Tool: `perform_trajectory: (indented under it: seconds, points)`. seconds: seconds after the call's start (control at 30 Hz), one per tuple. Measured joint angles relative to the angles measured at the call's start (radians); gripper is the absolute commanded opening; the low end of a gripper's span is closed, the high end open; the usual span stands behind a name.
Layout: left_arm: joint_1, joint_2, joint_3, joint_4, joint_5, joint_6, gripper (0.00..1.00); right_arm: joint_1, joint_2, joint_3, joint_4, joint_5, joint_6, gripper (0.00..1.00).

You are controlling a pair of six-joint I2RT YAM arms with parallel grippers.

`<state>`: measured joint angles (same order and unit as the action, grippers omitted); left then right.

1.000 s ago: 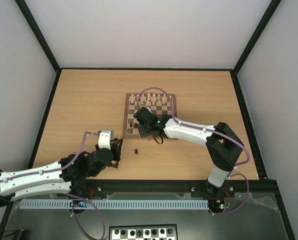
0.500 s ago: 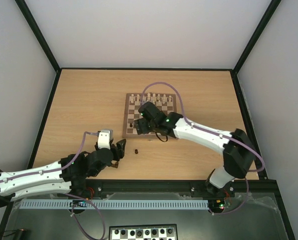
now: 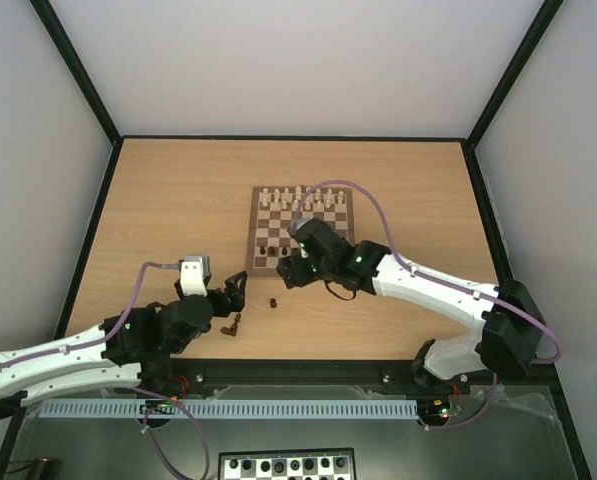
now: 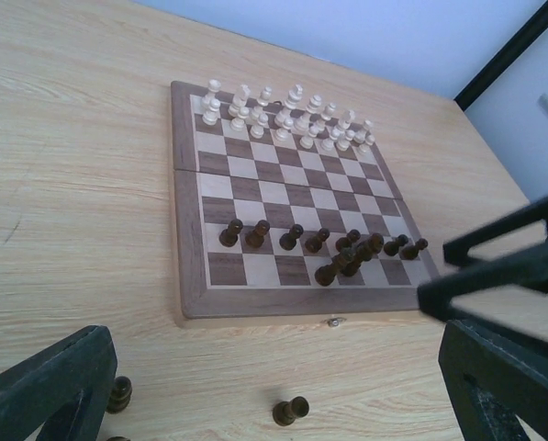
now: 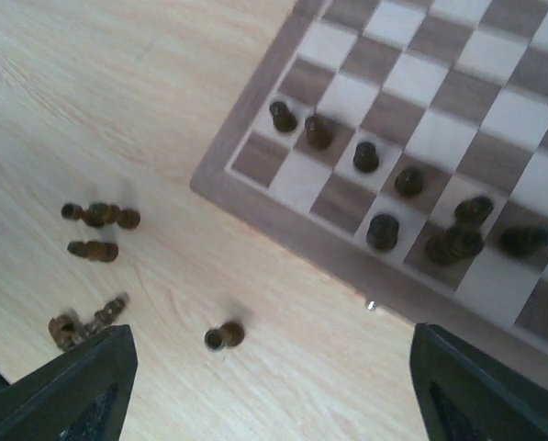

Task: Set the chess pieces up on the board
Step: Pick up the chess piece at the center of the board.

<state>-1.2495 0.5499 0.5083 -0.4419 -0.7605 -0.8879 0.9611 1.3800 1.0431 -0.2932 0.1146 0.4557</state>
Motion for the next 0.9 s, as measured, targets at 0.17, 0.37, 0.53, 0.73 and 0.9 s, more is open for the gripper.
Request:
perform_trajectory:
  seconds: [0.17,0.37,0.53,0.73,0.9]
  points:
    - [0.001,-0.023,0.002,-0.016,0.000,-0.014,0.99,0.055,0.028,-0.042,0.002,-0.015,0.027,0.51]
    - [0.001,-0.044,0.002,-0.035,0.000,-0.024,1.00,0.109,0.137,-0.039,0.024,-0.019,0.042,0.48]
    - [0.001,-0.095,0.002,-0.060,0.000,-0.038,0.99,0.138,0.255,0.008,0.022,-0.013,0.042,0.48]
    - [0.001,-0.131,0.002,-0.078,0.000,-0.044,0.99,0.164,0.350,0.060,0.021,0.001,0.043,0.45]
    - [0.001,-0.135,0.002,-0.092,0.000,-0.046,1.00,0.165,0.395,0.089,0.011,0.011,0.043,0.37]
